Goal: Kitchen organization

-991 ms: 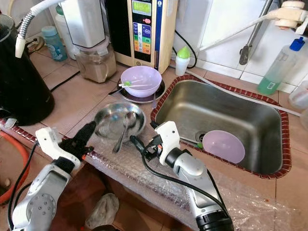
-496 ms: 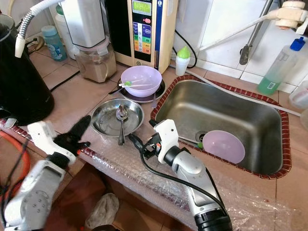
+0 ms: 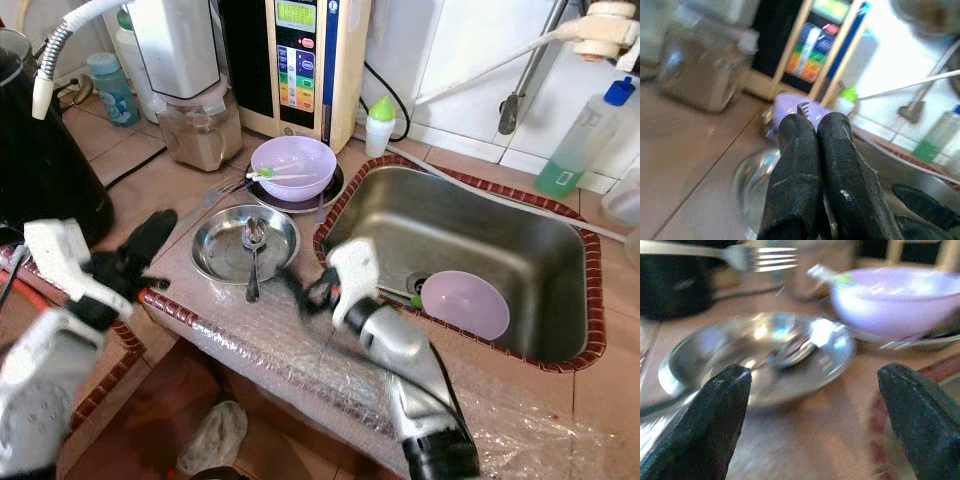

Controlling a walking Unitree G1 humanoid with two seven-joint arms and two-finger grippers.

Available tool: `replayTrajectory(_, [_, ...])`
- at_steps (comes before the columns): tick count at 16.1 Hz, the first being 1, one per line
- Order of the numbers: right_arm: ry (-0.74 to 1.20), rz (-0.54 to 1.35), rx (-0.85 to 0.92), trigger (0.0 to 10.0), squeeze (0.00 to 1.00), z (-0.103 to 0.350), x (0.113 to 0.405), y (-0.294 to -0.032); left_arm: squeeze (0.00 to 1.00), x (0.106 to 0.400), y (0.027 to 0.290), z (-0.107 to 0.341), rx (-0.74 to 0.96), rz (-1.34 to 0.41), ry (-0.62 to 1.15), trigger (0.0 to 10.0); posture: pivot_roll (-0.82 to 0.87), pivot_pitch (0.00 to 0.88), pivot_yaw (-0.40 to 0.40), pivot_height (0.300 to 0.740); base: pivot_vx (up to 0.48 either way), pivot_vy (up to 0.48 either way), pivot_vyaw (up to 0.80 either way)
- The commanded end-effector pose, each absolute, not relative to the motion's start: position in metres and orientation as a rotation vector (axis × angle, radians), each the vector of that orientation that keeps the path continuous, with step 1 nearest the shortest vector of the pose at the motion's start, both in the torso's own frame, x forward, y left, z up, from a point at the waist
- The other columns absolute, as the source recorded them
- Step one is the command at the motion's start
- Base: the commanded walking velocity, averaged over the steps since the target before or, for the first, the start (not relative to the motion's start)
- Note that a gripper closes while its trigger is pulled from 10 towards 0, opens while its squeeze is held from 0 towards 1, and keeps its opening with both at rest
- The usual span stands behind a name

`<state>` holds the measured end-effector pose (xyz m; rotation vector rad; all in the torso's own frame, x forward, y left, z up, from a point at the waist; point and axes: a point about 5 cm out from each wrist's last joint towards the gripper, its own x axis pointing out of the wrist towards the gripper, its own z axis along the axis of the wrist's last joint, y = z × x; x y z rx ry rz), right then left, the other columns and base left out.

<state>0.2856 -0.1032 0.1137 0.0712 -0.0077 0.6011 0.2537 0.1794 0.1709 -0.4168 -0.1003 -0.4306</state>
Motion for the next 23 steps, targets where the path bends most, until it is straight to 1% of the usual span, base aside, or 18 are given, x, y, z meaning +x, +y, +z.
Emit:
replayTrajectory(1, [-0.018,0.563,0.097,10.0,0.0,0.117,0.29,-0.109,0.0,0.255,0.181,0.179,-0.415,-0.449,-0.123,0.0,0.04,0.0,0.022,0.74,0.0,0.0,0.0])
replayTrajectory(2, [-0.03,0.527,0.123,10.0,0.0,0.121,0.294,-0.114,0.0,0.257,0.185,0.181,-0.409,-0.459,-0.118,0.0,0.03,0.0,0.022,0.74,0.0,0.0,0.0])
replayTrajectory(4, [-0.029,0.508,0.159,10.0,0.0,0.123,0.295,-0.116,0.0,0.257,0.183,0.18,-0.388,-0.493,-0.102,0.0,0.03,0.0,0.022,0.74,0.0,0.0,0.0])
replayTrajectory(5, [-0.02,0.493,0.209,10.0,0.0,0.123,0.296,-0.116,0.0,0.258,0.174,0.181,-0.389,-0.564,-0.077,0.0,0.03,0.0,0.023,0.74,0.0,0.0,0.0])
replayTrajectory(7, [-0.02,0.5,0.273,10.0,0.0,0.127,0.297,-0.112,0.0,0.265,0.16,0.184,-0.414,-0.62,-0.079,0.0,0.03,0.0,0.023,0.74,0.0,0.0,0.0])
replayTrajectory(8, [-0.066,0.543,0.138,10.0,0.0,0.132,0.295,-0.108,0.0,0.267,0.148,0.183,-0.407,-0.68,-0.054,0.0,0.02,0.0,0.032,0.74,0.0,0.0,0.0])
replayTrajectory(9, [-0.083,0.564,0.083,10.0,0.0,0.133,0.294,-0.106,0.0,0.269,0.143,0.182,-0.401,-0.707,-0.044,0.0,0.02,0.0,0.034,0.74,0.0,0.0,0.0])
replayTrajectory(10, [-0.127,0.576,-0.001,10.0,0.0,0.14,0.294,-0.107,0.0,0.271,0.132,0.18,-0.376,-0.755,-0.026,0.0,0.01,0.0,0.04,0.74,0.0,0.0,0.0])
replayTrajectory(11, [-0.15,0.58,-0.055,10.0,0.0,0.144,0.295,-0.109,0.0,0.273,0.129,0.18,-0.367,-0.766,-0.027,0.0,0.0,0.0,0.044,0.74,0.0,0.0,0.0])
replayTrajectory(13, [-0.216,0.561,-0.231,10.0,0.0,0.154,0.298,-0.12,0.0,0.28,0.123,0.183,-0.361,-0.789,-0.032,0.0,0.0,0.0,0.047,0.74,0.0,0.0,0.0])
replayTrajectory(14, [-0.289,0.513,-0.362,10.0,0.0,0.167,0.301,-0.131,0.0,0.288,0.12,0.184,-0.335,-0.793,-0.024,0.0,0.0,0.0,0.054,0.74,0.0,0.0,0.0])
replayTrajectory(15, [-0.316,0.505,-0.422,10.0,0.0,0.172,0.302,-0.134,0.0,0.29,0.118,0.184,-0.324,-0.799,-0.023,0.0,0.0,0.0,0.054,0.74,0.0,0.0,0.0])
replayTrajectory(17, [-0.324,0.511,-0.451,10.0,0.0,0.174,0.303,-0.138,0.0,0.292,0.114,0.186,-0.319,-0.824,-0.026,0.0,0.0,0.0,0.054,0.74,0.0,0.0,0.0])
replayTrajectory(19, [-0.333,0.534,-0.515,10.0,0.0,0.171,0.303,-0.139,0.0,0.296,0.101,0.187,-0.299,-0.883,-0.016,0.0,-0.02,0.0,0.066,0.74,0.0,0.0,0.0])
replayTrajectory(23, [-0.346,0.64,-0.625,10.0,0.0,0.163,0.303,-0.131,0.0,0.299,0.086,0.188,-0.265,-0.949,-0.012,0.0,-0.02,0.0,0.071,0.74,0.0,0.0,0.0])
